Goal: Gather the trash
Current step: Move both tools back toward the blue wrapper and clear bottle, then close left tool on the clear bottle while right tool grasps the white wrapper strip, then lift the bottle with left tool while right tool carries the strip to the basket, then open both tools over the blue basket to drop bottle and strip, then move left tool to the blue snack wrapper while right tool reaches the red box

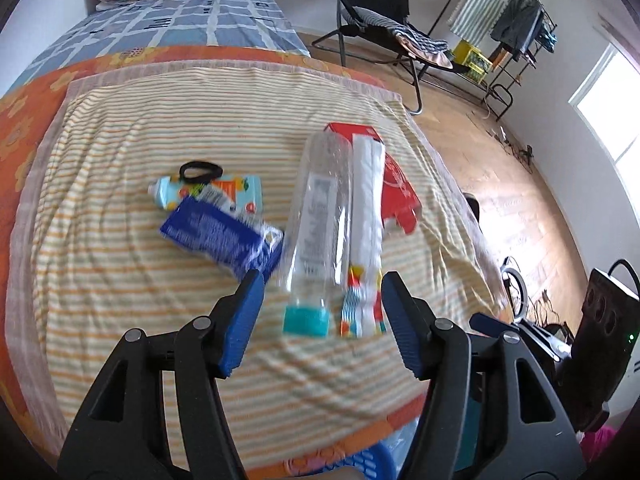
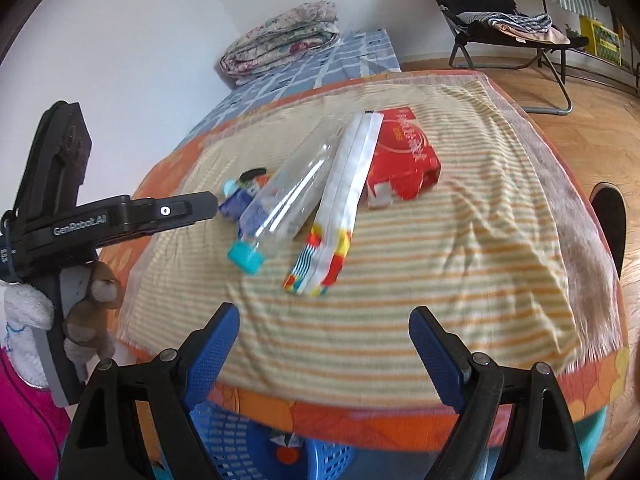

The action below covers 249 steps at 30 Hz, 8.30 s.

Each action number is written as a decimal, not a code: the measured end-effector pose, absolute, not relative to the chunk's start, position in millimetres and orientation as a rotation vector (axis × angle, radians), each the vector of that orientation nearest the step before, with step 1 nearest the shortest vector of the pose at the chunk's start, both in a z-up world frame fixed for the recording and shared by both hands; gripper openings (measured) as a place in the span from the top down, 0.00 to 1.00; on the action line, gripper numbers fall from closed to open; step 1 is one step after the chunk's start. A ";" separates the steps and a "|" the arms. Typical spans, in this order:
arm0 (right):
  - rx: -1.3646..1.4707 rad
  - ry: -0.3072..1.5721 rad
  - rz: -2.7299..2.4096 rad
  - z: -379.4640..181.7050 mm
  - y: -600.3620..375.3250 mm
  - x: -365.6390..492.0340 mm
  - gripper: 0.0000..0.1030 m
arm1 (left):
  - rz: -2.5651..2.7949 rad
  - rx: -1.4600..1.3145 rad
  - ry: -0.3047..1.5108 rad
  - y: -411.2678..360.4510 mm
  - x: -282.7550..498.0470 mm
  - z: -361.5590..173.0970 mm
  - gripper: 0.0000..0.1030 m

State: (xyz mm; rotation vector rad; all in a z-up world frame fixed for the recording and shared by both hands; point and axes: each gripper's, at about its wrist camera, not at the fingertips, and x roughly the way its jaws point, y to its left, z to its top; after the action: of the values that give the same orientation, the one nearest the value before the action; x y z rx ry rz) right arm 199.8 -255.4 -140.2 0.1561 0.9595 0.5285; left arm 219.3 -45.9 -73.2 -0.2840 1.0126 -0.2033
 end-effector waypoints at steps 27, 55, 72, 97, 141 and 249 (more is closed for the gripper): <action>0.266 1.033 0.586 -189.4 -229.2 303.1 0.35 | -0.218 -0.470 1.093 -49.2 316.4 -133.8 0.39; 0.271 1.021 0.607 -185.6 -214.0 316.5 0.84 | -0.181 -0.439 1.022 -39.4 297.9 -122.3 0.44; 0.217 0.957 0.583 -144.7 -220.0 271.7 0.95 | -0.162 -0.371 0.946 -22.1 231.6 -75.6 0.45; 0.063 0.974 0.752 -98.1 -210.5 140.0 0.95 | -0.184 -0.274 0.872 -13.6 96.2 -34.1 0.45; -0.068 1.297 0.841 -200.9 -205.1 33.3 0.95 | -0.164 -0.241 0.991 -33.9 -3.8 -104.8 0.44; 0.020 0.950 0.427 -151.3 -254.7 343.9 0.00 | 0.128 -0.607 1.048 6.7 268.2 -147.3 0.31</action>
State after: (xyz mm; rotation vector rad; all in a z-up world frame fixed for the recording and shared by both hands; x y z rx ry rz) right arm 343.9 -254.7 -151.3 0.0203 0.9497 0.4274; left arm 268.2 6.7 -147.3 -0.6071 1.0481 0.1279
